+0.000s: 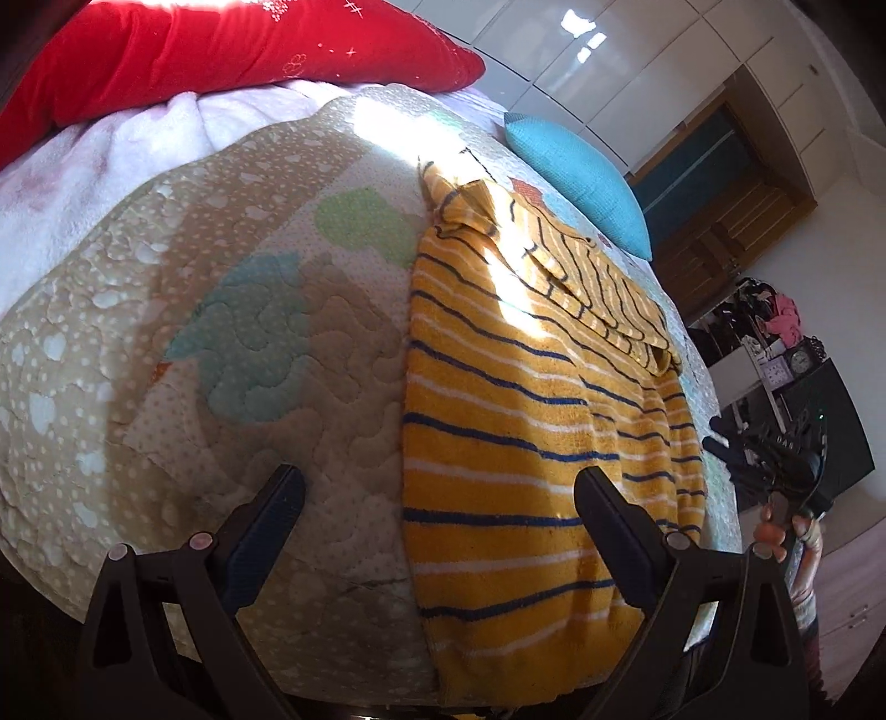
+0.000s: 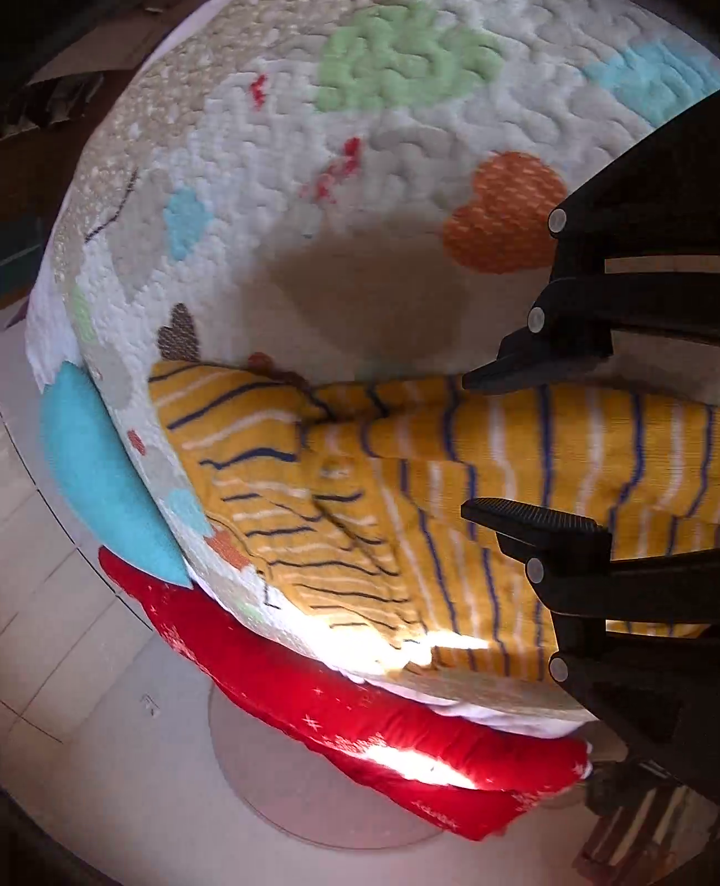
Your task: Fold small clothes
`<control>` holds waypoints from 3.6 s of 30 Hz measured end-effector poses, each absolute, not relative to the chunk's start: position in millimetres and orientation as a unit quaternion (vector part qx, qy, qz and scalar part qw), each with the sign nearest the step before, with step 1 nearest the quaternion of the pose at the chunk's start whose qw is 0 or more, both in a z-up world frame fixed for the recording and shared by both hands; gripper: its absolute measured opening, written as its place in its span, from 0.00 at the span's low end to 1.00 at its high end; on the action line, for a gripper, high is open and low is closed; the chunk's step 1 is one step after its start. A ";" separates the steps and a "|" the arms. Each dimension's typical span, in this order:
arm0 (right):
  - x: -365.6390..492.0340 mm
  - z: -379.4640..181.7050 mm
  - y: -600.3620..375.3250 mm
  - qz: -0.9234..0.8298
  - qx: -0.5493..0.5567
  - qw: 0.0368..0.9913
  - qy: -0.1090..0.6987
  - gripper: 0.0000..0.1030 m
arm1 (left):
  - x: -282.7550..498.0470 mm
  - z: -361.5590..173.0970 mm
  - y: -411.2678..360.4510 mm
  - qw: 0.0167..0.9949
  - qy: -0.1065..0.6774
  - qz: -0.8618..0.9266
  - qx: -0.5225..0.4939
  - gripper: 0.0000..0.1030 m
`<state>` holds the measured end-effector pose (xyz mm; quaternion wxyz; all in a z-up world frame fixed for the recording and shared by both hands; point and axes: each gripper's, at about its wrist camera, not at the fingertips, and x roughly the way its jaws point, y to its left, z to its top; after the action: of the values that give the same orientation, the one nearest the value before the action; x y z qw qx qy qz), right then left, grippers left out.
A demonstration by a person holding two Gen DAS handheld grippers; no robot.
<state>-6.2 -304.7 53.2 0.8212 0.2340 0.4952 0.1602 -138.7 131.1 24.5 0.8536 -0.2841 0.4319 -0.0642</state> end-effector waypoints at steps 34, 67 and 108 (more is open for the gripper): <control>-189.3 -0.4 -295.9 0.208 0.339 0.795 0.459 0.57 | -168.1 4.7 62.4 0.803 0.481 -0.183 -0.300 0.09; -213.0 5.1 -282.6 0.321 0.332 0.735 0.497 0.13 | -215.2 45.8 64.0 0.839 0.478 -0.133 -0.223 0.07; 199.6 33.8 -308.9 0.192 0.535 0.703 0.428 0.65 | 147.9 65.9 144.0 0.786 0.405 -0.096 -0.457 0.63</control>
<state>199.6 -308.9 33.8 0.7026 0.5347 0.4282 0.1924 147.9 144.0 65.9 0.7864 -0.4568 0.4046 -0.0962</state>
